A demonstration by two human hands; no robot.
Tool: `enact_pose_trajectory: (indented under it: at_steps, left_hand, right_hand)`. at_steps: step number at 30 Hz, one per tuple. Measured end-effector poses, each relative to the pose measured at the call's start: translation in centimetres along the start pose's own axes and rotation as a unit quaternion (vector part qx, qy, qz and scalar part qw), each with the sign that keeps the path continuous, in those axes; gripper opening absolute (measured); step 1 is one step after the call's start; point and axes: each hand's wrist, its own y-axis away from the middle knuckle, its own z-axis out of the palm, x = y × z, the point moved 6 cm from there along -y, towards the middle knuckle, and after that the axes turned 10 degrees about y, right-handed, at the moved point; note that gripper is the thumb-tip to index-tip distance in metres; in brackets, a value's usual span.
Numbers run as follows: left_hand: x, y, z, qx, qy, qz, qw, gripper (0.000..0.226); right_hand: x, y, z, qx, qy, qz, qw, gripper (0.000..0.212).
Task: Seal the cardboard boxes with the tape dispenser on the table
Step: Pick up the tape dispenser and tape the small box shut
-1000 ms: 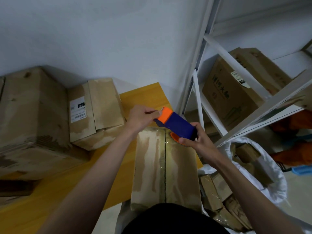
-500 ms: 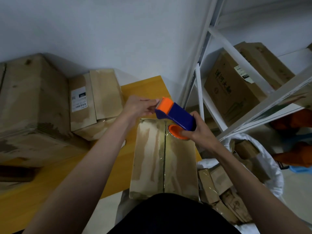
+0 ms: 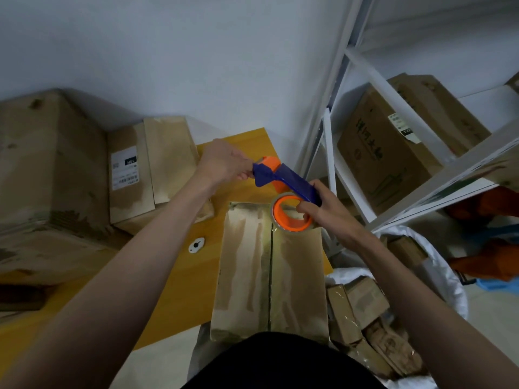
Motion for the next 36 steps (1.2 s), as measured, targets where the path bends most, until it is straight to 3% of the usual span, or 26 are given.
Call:
enact_pose_trajectory:
  at_steps: [7,14,20,24,36]
  left_hand:
    - [-1.7,-1.1,0.7,0.029,-0.020,0.033,0.999,0.011]
    - [-6.9,-0.5,1.3,0.000,0.179,-0.098,0.979,0.015]
    - [-11.3,-0.5,0.3,0.015,0.222,-0.162,0.961,0.016]
    - [-14.5,-1.3,-3.7,0.101,0.244,-0.150,0.953,0.016]
    - [-16.8,-1.3,-1.4,0.169,0.157,-0.088,0.969,0.009]
  right_hand:
    - [0.9,-0.1,0.0,0.017,0.071,-0.031,0.997,0.043]
    - [0.7,1.0,-0.1,0.032,0.080,-0.047,0.995,0.051]
    - [-0.1,0.3,0.8,0.040,0.111,-0.071,0.991,0.059]
    - [2.6,-1.0,-0.3,0.071,0.139,-0.057,0.986,0.050]
    - [3.5,-4.5,-1.1,0.079,0.295,-0.060,0.950,0.057]
